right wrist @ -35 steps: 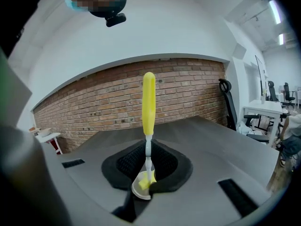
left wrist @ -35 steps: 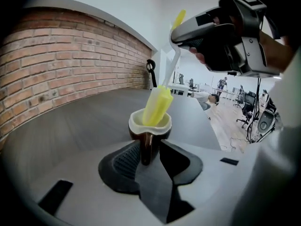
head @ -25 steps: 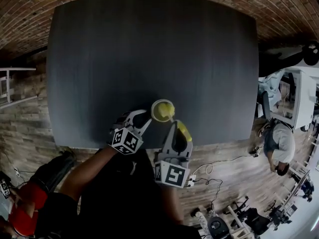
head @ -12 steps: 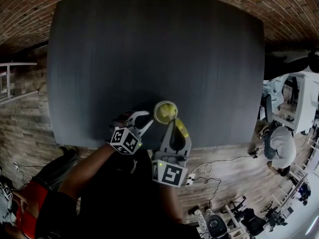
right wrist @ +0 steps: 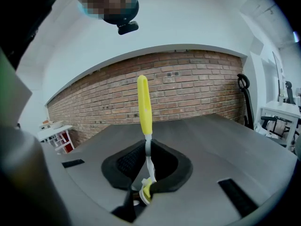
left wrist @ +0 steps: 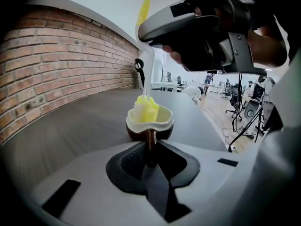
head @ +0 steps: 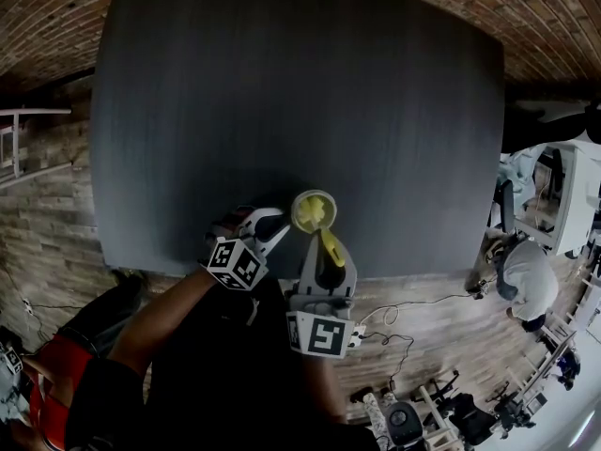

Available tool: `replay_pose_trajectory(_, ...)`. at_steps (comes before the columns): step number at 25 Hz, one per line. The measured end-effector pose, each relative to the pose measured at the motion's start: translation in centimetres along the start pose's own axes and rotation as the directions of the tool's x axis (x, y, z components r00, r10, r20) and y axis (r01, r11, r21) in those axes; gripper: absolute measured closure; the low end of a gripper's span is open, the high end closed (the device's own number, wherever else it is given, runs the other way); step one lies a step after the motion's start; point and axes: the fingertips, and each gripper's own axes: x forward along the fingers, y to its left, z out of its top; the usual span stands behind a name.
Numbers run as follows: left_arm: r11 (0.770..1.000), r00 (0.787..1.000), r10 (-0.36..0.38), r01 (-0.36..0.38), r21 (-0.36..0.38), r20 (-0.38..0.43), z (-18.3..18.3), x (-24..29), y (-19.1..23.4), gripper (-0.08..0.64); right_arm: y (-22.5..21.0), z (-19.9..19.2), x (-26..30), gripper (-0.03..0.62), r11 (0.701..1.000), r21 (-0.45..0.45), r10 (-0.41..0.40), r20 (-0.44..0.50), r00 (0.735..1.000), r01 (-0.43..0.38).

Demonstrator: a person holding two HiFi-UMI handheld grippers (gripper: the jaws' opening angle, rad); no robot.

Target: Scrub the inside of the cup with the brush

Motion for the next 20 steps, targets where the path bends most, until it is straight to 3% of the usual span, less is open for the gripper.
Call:
replay_pose_trajectory(8, 1.0, 1.0, -0.008, 0.008, 0.001, 0.0, -0.6, -0.7, -0.2, 0.48, 0.8, -0.4, -1.7, 0.541, 0.998, -0.013, 0.064, -0.164, 0.984, -0.067)
replay_pose_trajectory(15, 1.0, 1.0, -0.012, 0.012, -0.01, 0.009, -0.5, -0.8, -0.3, 0.479, 1.1, -0.7, -2.5, 0.541, 0.982, -0.157, 0.062, -0.28, 0.958, -0.11)
replay_pose_trajectory(20, 1.0, 1.0, -0.007, 0.007, -0.009, 0.006, -0.8, -0.9, -0.3, 0.48, 1.1, -1.1, -2.8, 0.541, 0.947, -0.294, 0.03, -0.316, 0.948, -0.128)
